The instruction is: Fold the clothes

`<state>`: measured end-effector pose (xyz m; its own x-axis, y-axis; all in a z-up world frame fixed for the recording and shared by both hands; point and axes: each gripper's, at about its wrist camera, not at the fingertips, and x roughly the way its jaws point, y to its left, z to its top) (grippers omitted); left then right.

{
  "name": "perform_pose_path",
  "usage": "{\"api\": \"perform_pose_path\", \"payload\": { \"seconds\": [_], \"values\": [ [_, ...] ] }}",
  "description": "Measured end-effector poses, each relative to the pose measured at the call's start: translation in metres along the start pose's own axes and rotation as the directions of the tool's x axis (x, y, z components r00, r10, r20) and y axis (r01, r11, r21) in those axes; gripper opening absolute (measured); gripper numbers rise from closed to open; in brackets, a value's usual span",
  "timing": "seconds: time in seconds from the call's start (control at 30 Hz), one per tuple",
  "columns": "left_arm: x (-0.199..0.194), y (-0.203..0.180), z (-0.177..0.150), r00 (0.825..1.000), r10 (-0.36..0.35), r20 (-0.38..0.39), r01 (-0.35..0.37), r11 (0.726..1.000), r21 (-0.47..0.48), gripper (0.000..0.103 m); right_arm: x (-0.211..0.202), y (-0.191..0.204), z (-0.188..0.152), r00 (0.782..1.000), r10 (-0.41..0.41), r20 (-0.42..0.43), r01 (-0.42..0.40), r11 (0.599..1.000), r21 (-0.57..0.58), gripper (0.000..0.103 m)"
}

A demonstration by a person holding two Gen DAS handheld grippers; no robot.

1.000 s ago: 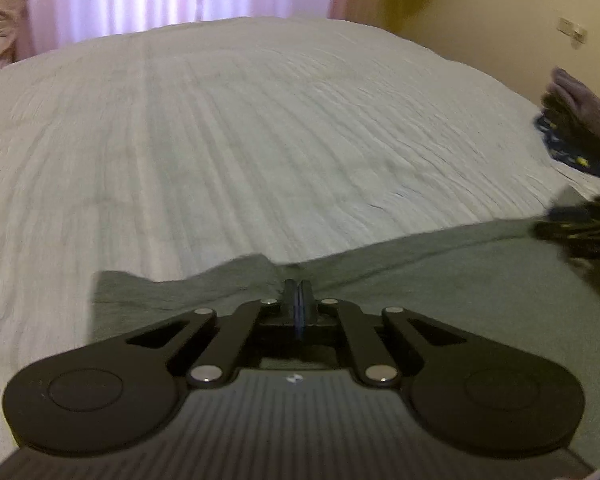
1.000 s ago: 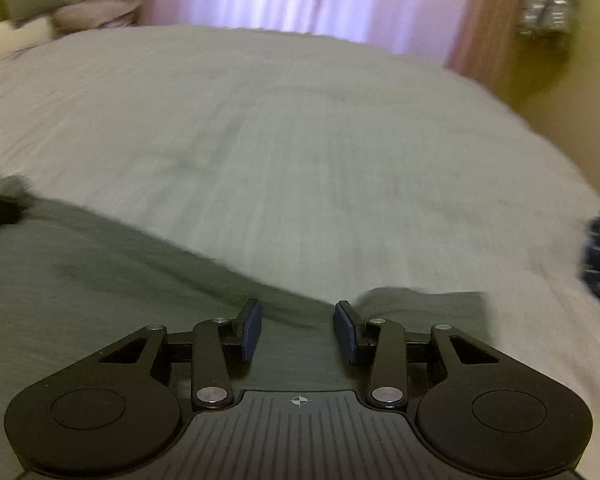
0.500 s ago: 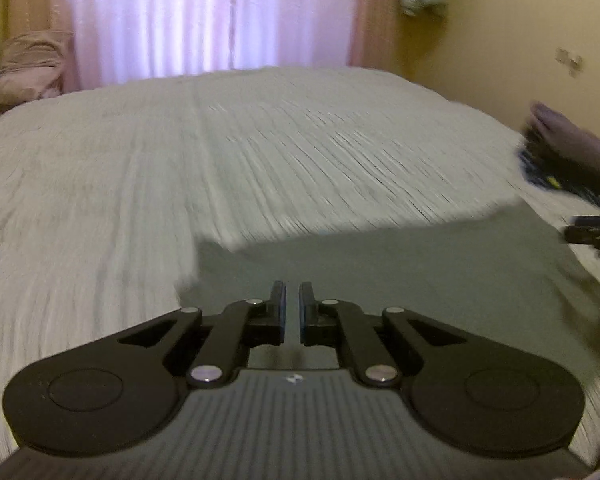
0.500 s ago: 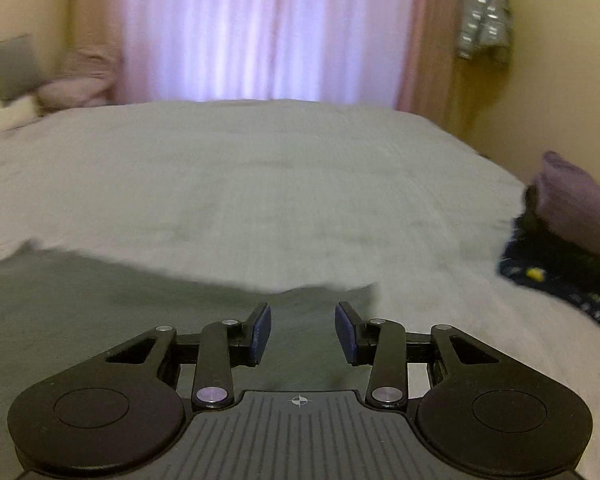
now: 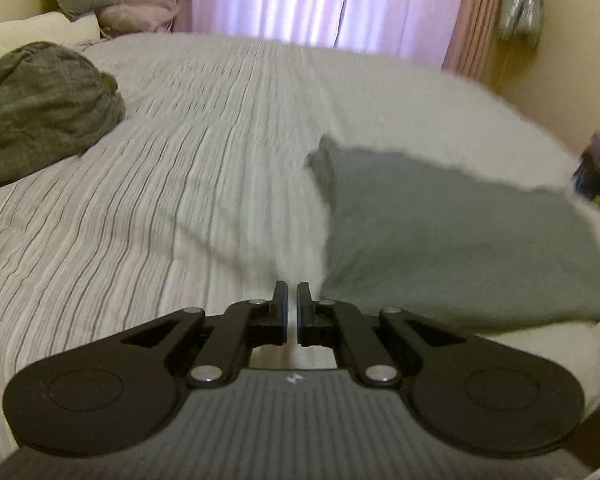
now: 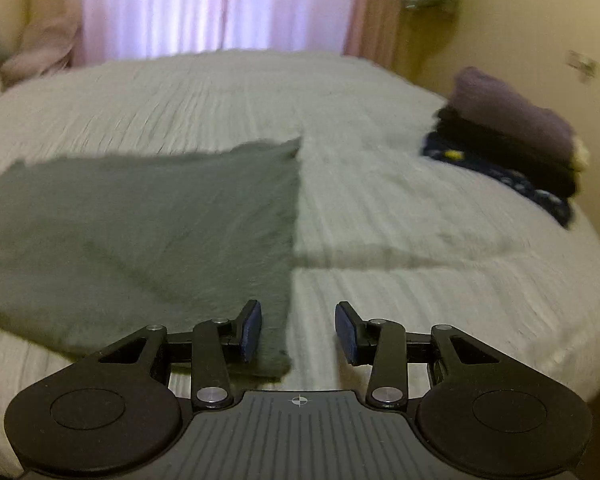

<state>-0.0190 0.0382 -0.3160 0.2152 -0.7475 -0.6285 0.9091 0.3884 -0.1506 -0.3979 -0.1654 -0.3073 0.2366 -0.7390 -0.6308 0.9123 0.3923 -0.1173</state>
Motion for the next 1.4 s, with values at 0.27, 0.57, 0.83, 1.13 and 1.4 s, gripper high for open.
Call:
{"api": "perform_pose_path", "payload": {
  "seconds": [0.27, 0.57, 0.83, 1.13, 1.4],
  "values": [
    [0.036, -0.05, -0.009, 0.997, -0.063, -0.04, 0.067, 0.991, 0.116, 0.006, -0.01, 0.046, -0.02, 0.993, 0.115, 0.027, -0.113, 0.991, -0.071, 0.04],
    [0.02, -0.037, -0.013, 0.997, -0.03, -0.065, 0.034, 0.997, 0.062, 0.005, -0.007, 0.001, -0.026, 0.999, -0.015, -0.047, 0.016, 1.0, 0.004, 0.04],
    [0.043, -0.076, 0.0, 0.992, -0.122, -0.014, 0.123, 0.989, 0.083, 0.011, -0.02, 0.056, -0.006, 0.977, 0.189, 0.095, -0.185, 0.981, -0.048, 0.04],
    [0.039, -0.017, 0.011, 0.999, -0.018, -0.05, 0.018, 1.0, 0.002, 0.004, 0.005, 0.013, -0.013, 0.987, 0.158, -0.028, -0.156, 0.986, 0.059, 0.04],
    [0.097, -0.052, 0.089, 0.998, -0.058, 0.026, 0.054, 0.989, 0.136, 0.006, 0.039, 0.028, 0.068, 0.985, 0.138, 0.104, -0.134, 0.99, -0.04, 0.04]
  ]
}}
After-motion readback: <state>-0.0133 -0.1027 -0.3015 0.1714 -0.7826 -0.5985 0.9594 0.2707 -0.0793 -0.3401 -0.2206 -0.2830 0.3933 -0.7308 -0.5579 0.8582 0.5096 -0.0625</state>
